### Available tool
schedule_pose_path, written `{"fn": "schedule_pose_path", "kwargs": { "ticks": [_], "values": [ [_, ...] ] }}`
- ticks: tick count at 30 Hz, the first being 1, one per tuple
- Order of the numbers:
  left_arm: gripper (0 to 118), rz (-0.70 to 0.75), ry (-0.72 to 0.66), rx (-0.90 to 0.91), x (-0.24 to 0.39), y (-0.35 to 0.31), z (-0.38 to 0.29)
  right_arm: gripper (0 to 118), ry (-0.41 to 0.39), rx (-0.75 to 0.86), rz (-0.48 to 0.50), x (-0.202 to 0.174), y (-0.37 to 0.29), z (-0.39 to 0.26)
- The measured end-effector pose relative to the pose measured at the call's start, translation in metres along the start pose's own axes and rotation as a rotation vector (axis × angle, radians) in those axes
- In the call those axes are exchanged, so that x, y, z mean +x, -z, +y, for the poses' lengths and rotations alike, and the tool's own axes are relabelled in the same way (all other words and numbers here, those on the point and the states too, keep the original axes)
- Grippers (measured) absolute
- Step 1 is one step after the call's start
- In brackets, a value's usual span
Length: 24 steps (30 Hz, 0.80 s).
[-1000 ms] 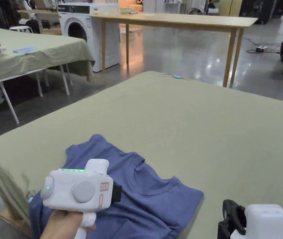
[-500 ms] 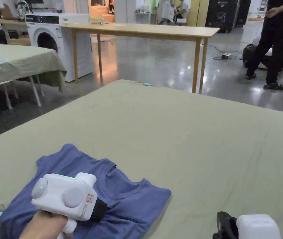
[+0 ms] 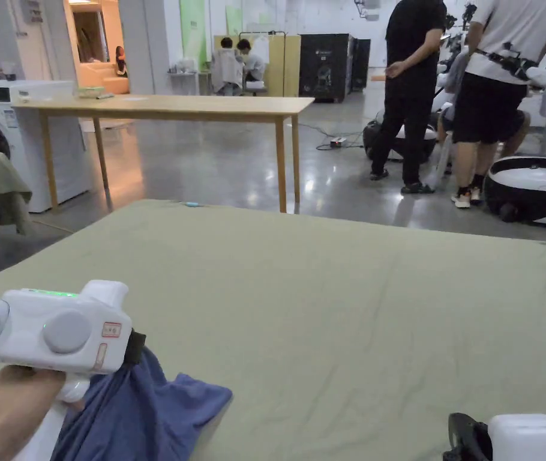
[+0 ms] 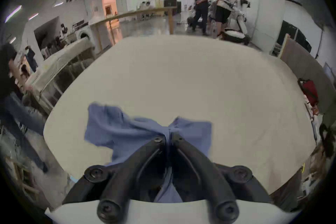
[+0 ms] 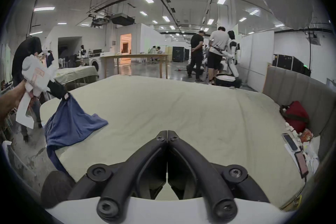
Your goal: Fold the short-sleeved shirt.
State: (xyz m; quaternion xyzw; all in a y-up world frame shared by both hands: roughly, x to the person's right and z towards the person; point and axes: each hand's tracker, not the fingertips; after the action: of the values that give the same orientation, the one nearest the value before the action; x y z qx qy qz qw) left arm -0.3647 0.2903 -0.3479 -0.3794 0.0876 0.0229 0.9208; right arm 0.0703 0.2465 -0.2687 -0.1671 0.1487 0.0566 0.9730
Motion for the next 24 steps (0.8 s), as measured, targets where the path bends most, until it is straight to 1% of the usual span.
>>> {"fn": "schedule_pose_path", "kwargs": {
  "ticks": [4, 11, 15, 19, 24],
  "values": [
    [3, -0.095, 0.119, 0.074, 0.073, -0.01, 0.041, 0, 0.027, 0.01, -0.05, 0.021, -0.017, -0.003],
    [3, -0.352, 0.236, 0.157, 0.228, -0.012, 0.089, 0, 0.082, -0.005, -0.179, 0.064, -0.039, -0.015],
    [3, -0.499, 0.293, 0.161, 0.315, -0.001, 0.107, 0, 0.099, -0.025, -0.236, 0.088, -0.043, -0.022],
    [3, -0.596, 0.33, 0.097, 0.39, 0.031, 0.101, 0, 0.118, -0.055, -0.29, 0.106, -0.038, -0.03],
    [3, -0.621, 0.359, -0.037, 0.448, 0.097, 0.063, 0, 0.149, -0.088, -0.32, 0.119, -0.026, -0.042]
  ]
}}
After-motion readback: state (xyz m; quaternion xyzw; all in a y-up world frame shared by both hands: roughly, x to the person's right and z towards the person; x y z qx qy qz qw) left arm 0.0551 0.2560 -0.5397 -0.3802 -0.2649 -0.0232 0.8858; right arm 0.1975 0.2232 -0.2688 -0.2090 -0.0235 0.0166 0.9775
